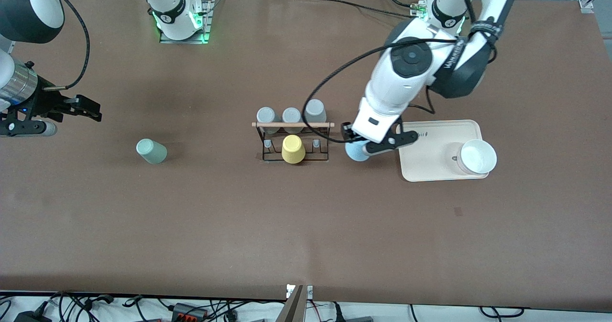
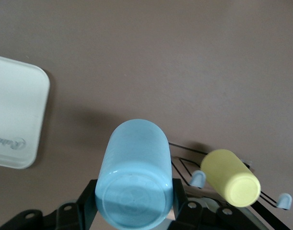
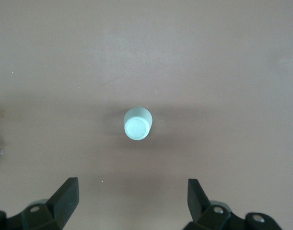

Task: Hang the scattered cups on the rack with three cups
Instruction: 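Hang the light blue cup on the rack peg beside the yellow cup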

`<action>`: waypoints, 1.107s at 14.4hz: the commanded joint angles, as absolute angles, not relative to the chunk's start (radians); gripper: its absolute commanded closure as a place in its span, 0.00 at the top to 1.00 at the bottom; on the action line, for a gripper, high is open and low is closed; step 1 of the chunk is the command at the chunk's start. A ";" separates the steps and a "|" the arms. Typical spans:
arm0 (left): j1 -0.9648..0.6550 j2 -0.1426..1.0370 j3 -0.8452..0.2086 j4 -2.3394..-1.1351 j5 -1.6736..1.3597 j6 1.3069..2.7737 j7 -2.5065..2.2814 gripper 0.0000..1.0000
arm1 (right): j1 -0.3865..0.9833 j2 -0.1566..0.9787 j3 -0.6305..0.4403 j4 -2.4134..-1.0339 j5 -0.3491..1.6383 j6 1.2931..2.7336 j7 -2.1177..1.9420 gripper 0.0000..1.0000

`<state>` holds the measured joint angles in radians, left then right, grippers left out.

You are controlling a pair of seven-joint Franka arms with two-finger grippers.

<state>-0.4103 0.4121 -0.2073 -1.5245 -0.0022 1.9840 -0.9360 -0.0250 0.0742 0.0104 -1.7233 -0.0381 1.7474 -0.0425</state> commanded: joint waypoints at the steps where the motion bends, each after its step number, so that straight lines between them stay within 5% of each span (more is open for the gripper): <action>1: -0.471 0.492 -0.201 -1.427 0.008 1.963 -1.018 0.32 | -0.035 0.084 0.014 -1.706 -0.029 1.743 -0.055 1.00; 6: -0.525 0.577 -0.201 -1.327 0.008 1.963 -1.103 0.32 | -0.035 0.087 0.014 -1.704 -0.031 1.741 -0.057 1.00; 16: -0.561 0.641 -0.199 -1.330 0.014 1.970 -1.115 0.32 | -0.035 0.092 0.014 -1.697 -0.038 1.747 -0.055 1.00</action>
<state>-0.5493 0.6118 -0.2057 -1.3645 -0.0007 1.9854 -1.0973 -0.0261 0.0837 0.0098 -1.7162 -0.0384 1.7491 -0.0425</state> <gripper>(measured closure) 0.352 0.000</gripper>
